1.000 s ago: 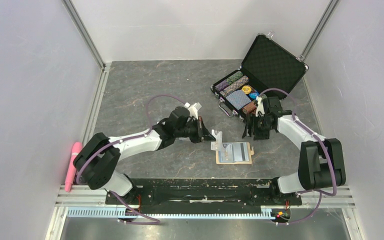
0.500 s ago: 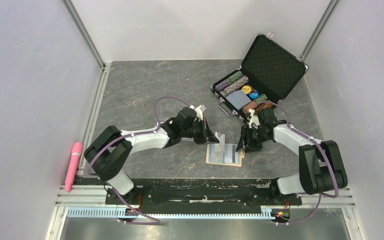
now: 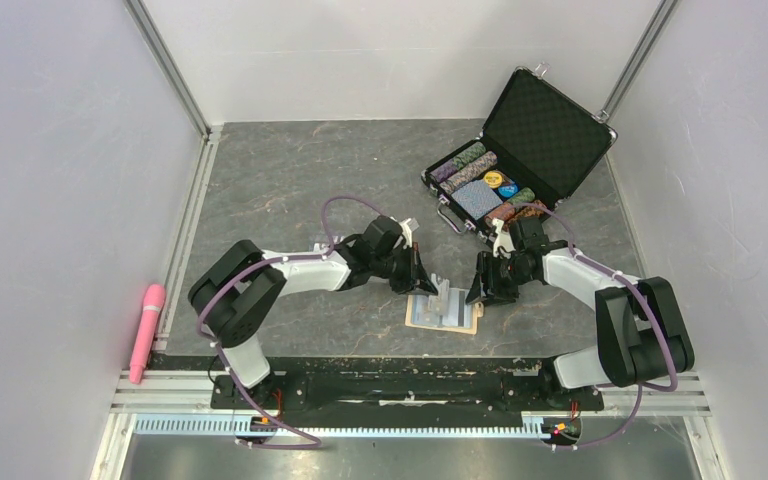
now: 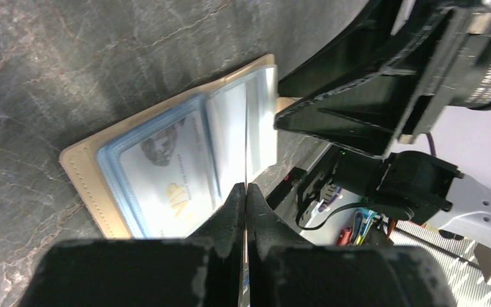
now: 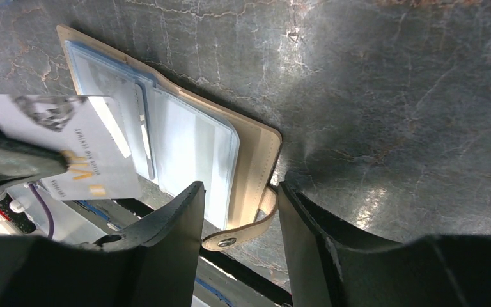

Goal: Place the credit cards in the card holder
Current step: Insert the credit card into the card holder.

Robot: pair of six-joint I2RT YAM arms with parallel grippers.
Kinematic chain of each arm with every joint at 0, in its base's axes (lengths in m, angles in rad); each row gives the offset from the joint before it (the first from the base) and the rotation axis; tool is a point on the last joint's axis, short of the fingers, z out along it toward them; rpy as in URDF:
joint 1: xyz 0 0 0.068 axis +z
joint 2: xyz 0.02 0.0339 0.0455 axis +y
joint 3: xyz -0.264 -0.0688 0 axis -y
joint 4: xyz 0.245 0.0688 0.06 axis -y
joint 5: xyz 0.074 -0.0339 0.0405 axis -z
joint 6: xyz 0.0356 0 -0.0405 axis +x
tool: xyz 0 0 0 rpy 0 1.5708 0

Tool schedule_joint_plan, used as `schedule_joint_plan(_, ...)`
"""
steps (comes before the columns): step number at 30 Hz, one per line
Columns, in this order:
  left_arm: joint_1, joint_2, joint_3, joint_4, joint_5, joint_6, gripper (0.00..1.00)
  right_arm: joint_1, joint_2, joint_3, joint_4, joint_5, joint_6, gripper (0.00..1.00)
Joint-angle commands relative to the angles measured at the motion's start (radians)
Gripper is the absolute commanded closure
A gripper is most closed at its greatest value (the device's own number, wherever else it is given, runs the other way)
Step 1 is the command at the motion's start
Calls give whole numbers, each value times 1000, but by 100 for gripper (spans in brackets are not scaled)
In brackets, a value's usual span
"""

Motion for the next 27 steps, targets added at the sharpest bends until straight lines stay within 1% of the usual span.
schedule_joint_plan(1,-4,35,28,1,37,59,98,3,8,-22,26,21,-7,50)
schedule_joint_plan(13,-5,45,-6,4,9,69,98,4,8,-31,34,18,-12,50)
schedule_joint_plan(18,-5,36,-42,13,-34,29,98,4,7,-33,36,18,-11,50)
schedule_joint_plan(27,-7,50,-79,87,-22,-23,98,3,-1,-43,42,18,-9,50)
